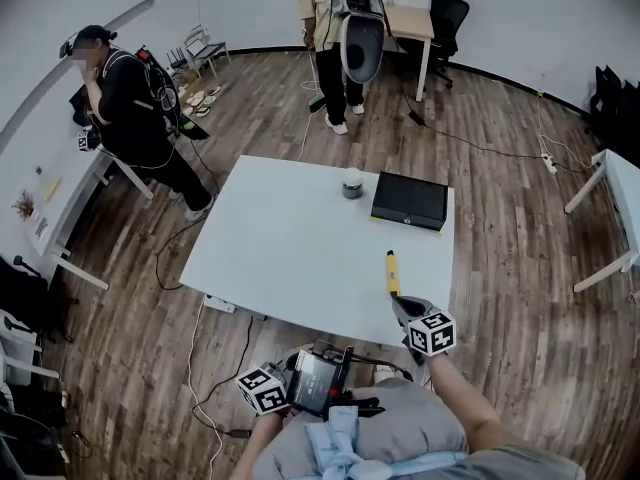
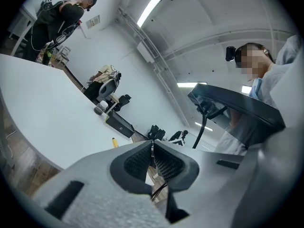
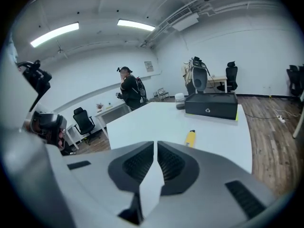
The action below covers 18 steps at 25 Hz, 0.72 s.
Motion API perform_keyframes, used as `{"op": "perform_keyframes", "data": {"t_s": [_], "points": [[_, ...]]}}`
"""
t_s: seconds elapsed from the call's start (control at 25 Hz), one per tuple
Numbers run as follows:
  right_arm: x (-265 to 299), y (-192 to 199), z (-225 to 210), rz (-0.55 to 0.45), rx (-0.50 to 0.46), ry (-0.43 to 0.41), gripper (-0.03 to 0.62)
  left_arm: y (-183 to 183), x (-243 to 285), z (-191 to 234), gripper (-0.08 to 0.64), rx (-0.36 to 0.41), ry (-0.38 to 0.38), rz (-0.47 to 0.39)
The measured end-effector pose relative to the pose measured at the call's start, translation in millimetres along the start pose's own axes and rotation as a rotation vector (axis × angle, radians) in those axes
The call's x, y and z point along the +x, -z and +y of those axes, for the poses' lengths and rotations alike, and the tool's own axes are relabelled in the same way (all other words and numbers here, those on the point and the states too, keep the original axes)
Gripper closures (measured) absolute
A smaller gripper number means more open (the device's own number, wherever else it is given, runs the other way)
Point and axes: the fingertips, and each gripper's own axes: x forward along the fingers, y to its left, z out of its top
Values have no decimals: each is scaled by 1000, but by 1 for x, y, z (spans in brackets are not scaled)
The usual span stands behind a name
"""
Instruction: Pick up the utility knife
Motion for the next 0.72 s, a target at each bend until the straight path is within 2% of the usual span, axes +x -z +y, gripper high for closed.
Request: {"op": "perform_keyframes", "data": {"t_s": [0.12, 0.52, 0.72], "points": [[9, -2, -9, 7, 32, 26, 561, -9, 4, -7, 541, -27, -10, -2], [24, -8, -26, 25, 73, 70, 557, -3, 13, 12, 541, -21, 11, 6], [31, -11, -28, 37, 85, 53, 494, -4, 20, 17, 541, -13, 21, 15]]}}
